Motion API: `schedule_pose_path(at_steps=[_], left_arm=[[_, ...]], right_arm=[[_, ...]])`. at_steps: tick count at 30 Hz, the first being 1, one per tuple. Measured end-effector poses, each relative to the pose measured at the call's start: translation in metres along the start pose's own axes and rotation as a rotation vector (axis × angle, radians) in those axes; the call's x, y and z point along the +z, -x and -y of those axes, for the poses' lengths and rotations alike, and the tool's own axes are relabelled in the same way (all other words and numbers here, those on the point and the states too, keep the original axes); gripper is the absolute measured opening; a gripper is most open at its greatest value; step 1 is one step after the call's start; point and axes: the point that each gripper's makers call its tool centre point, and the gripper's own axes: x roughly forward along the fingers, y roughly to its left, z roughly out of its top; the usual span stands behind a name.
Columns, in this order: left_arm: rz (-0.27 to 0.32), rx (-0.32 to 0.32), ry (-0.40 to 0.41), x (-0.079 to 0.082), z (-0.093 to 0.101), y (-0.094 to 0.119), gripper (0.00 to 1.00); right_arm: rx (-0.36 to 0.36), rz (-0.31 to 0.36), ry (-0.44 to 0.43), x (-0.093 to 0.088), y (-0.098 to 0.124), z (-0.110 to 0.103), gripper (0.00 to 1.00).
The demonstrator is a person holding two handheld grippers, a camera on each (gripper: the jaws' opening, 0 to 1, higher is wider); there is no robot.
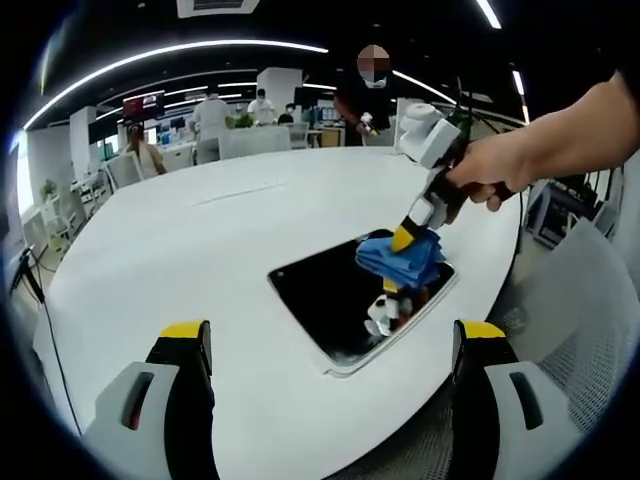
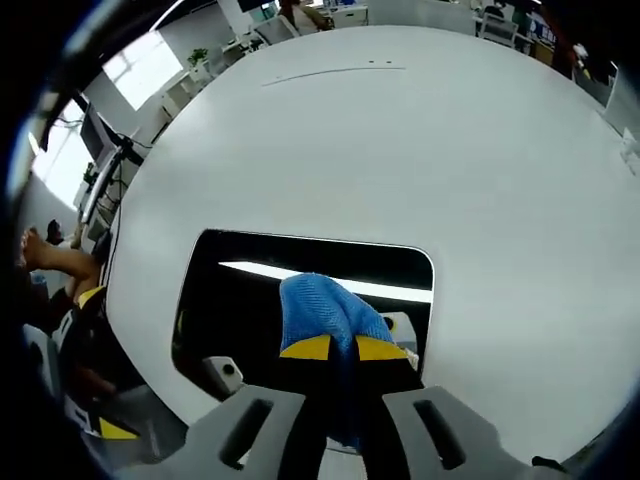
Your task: Wipe the mirror surface with the cleaning cloth until all visible marks leave the cleaned area.
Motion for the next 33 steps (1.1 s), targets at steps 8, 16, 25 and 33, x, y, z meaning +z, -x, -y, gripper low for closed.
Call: schedule_pose_path(at_steps=[8,16,25,33], left_arm=[[-0.013,0.007,0.007,-0.003,-0.002,0.001,0.99],[-0.016,0.016,0.016,-0.004,-0.004,0.001,0.99],[-0.015,0.012,0.009,-0.003,-0.003,0.001,0.99],[0.0,0.016,-0.007,0.001,-0.003,0.001,0.99]], right_arm=[[0.007,0.0,-0.004,-0.01,0.004,-0.002,0.01],[0.021,0.008,-0.038,-0.02,0.007,-0.003,0.01],[0.031,0.009,-0.046,-0.034,0.015,-0.007,0.01],[0.052,0.006,-0.077,-0.045,0.017,-0.01,0.01]])
